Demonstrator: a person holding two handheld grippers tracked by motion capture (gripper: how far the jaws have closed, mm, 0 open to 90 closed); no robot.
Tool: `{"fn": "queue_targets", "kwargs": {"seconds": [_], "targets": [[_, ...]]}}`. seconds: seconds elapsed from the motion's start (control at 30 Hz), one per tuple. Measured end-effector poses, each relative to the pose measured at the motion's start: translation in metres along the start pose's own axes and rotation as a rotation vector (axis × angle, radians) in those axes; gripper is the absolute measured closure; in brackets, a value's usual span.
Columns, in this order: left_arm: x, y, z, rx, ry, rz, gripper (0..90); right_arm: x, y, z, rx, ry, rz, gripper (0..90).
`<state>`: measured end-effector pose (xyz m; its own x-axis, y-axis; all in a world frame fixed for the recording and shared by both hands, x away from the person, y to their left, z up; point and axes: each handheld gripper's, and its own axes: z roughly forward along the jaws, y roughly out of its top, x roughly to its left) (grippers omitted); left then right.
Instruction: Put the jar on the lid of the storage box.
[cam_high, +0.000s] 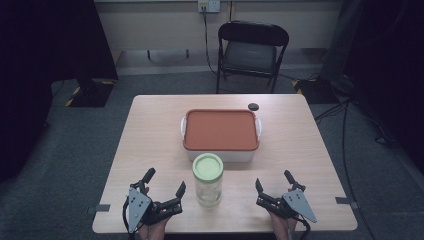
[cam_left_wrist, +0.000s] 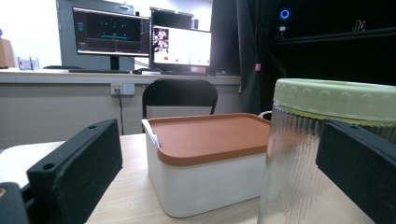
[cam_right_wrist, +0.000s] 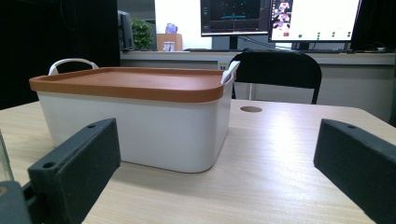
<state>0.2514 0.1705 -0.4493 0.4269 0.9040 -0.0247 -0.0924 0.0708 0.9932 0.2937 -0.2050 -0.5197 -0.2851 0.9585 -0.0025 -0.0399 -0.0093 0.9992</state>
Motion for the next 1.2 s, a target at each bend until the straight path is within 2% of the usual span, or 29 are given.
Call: {"fn": "queue_targets", "kwargs": {"seconds": [0.17,0.47,0.53,0.73,0.8,0.87,0.9,1.03,1.2], "targets": [[-0.002,0.003,0.0,-0.014,-0.003,0.012,0.0,0.0,0.0,0.0,0.0,0.0,0.0,0.0],[-0.005,0.008,-0.001,-0.018,-0.027,0.007,0.0,0.0,0.0,0.0,0.0,-0.001,0.0,0.0],[-0.007,0.011,-0.004,-0.049,-0.033,0.009,0.0,0.0,0.0,0.0,0.0,-0.001,0.0,0.0],[-0.012,0.019,-0.006,-0.052,-0.047,0.017,0.0,0.0,0.0,0.0,0.0,0.0,0.0,0.0],[-0.013,0.019,-0.006,-0.05,-0.045,0.017,0.0,0.0,0.0,0.0,0.0,0.0,0.0,0.0],[-0.014,0.02,-0.001,-0.014,-0.04,0.011,0.0,0.0,0.0,0.0,0.0,0.001,0.0,0.0],[-0.014,0.02,-0.001,-0.014,-0.04,0.011,0.0,0.0,0.0,0.0,0.0,0.003,-0.001,0.0],[-0.018,0.02,0.002,-0.013,-0.051,0.016,0.0,0.0,0.0,0.0,0.0,0.003,-0.001,0.0],[-0.025,0.02,0.008,0.019,-0.071,0.027,0.0,0.0,0.0,0.0,0.0,0.003,-0.001,0.0]]}}
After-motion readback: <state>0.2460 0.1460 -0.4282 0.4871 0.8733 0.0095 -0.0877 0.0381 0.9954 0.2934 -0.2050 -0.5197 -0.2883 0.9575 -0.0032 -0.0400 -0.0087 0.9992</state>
